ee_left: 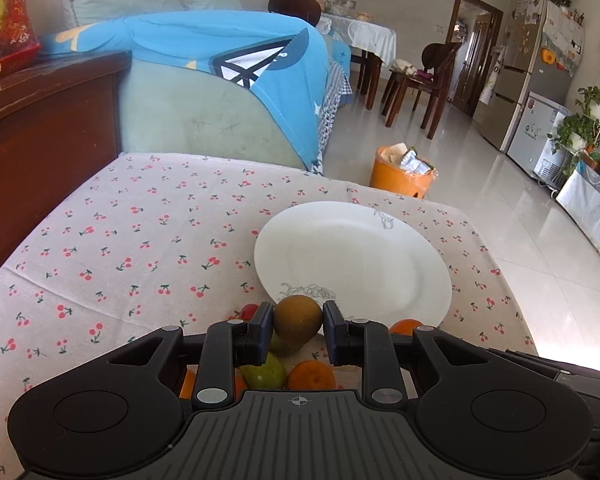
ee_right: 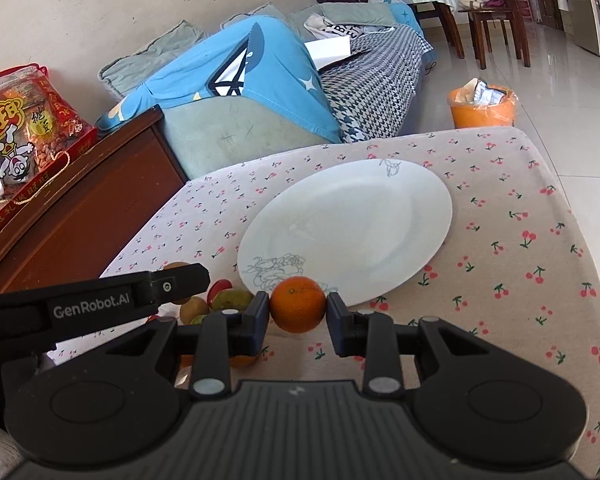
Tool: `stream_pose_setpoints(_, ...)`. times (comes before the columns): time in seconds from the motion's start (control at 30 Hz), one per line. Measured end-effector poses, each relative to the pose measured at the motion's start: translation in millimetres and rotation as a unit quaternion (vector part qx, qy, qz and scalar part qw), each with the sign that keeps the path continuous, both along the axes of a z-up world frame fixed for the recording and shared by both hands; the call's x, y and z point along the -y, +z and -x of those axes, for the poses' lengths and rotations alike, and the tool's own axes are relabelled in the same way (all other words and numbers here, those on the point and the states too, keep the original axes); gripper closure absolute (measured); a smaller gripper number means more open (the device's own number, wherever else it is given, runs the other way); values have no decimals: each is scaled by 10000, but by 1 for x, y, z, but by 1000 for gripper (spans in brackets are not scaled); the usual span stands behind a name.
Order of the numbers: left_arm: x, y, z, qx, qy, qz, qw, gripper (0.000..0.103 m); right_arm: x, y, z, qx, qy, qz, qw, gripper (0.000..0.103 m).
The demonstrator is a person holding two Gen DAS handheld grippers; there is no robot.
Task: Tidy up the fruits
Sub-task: 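Carry the orange with the right gripper onto the plate while the left places the kiwi, then open both grippers and withdraw them back toward the fruit pile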
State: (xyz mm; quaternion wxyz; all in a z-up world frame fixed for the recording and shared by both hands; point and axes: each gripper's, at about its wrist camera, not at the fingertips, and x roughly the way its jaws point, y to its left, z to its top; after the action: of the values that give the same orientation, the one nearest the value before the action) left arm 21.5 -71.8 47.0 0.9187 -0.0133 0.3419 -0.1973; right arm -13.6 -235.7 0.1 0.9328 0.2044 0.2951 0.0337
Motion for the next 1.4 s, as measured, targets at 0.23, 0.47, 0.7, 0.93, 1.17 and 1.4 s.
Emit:
stream_pose_setpoints(0.23,8,-14,-21,-169,51,196,9997,79,6,-5,-14,0,-141,-47,9999,72)
stream_pose_setpoints(0.47,17,-22,-35,-234,13,276,9993,79,11,-12,-22,-40,-278,-96,9996,72)
stream_pose_setpoints(0.7,21,-28,-40,-201,5,259,9995,77,12,-14,-24,-29,-354,-124,9993,69)
stream_pose_setpoints(0.93,20,-23,-37,-101,105,233,9996,61,13,-14,-22,-36,-368,-155,9992,69)
stream_pose_setpoints(1.17,11,-12,-25,-89,188,262,9994,51,8,-10,-18,-42,-264,-127,9996,67)
stream_pose_setpoints(1.4,-2,3,-9,-22,334,185,9993,37,1,-7,-7,-119,-125,-115,9998,67)
